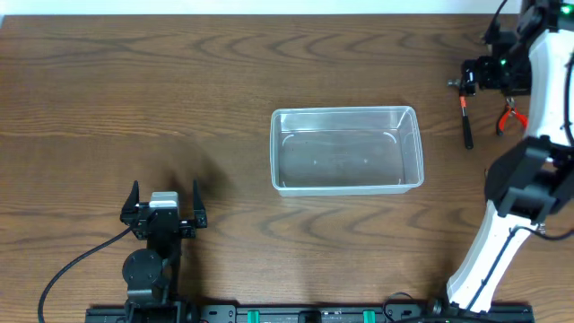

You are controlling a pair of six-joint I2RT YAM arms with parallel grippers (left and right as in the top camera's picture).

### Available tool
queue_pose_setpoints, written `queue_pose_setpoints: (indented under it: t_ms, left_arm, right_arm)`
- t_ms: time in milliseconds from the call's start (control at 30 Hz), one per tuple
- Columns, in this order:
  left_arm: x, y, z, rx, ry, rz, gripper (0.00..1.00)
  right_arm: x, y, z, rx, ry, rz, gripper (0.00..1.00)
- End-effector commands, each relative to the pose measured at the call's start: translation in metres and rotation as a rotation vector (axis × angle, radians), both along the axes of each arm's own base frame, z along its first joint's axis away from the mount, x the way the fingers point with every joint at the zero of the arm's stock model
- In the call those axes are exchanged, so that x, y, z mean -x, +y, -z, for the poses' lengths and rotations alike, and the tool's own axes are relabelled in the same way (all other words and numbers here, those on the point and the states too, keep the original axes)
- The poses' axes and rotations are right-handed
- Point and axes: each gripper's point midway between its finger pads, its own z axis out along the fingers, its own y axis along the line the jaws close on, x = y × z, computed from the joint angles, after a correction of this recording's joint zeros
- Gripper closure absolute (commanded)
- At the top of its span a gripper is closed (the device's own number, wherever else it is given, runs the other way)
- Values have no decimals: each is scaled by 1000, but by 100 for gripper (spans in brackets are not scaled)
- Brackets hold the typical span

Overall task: Pack container
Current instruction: 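Move the right gripper over the orange-handled hammer and lower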

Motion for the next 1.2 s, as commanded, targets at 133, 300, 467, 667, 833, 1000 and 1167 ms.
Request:
queue_pose_setpoints:
  t_ms: [133, 300, 467, 667, 833, 1000, 1167]
  left_arm:
    - [0, 1, 17, 5, 41, -4, 2]
    - [0, 1, 18, 5, 42, -4, 2]
    - [0, 1, 18, 5, 42, -4, 2]
    - [0, 1, 18, 5, 42, -4, 2]
    - [0, 1, 18, 5, 42, -4, 2]
    - [0, 1, 17, 5, 41, -5, 2]
    - [0, 1, 17, 5, 41, -4, 2]
  right_arm:
    - [-23, -19, 26, 72, -15, -35, 1]
    - [-33, -16, 52, 47, -8, -41, 1]
    - [-42, -16, 71, 51, -13, -45, 1]
    - [-60, -10, 71, 28, -82, -55, 1]
    - [-65, -6, 75, -4, -100, -46, 1]
    - [-66, -8, 81, -5, -92, -4, 1]
    - [-62, -9, 97, -15, -57, 44, 1]
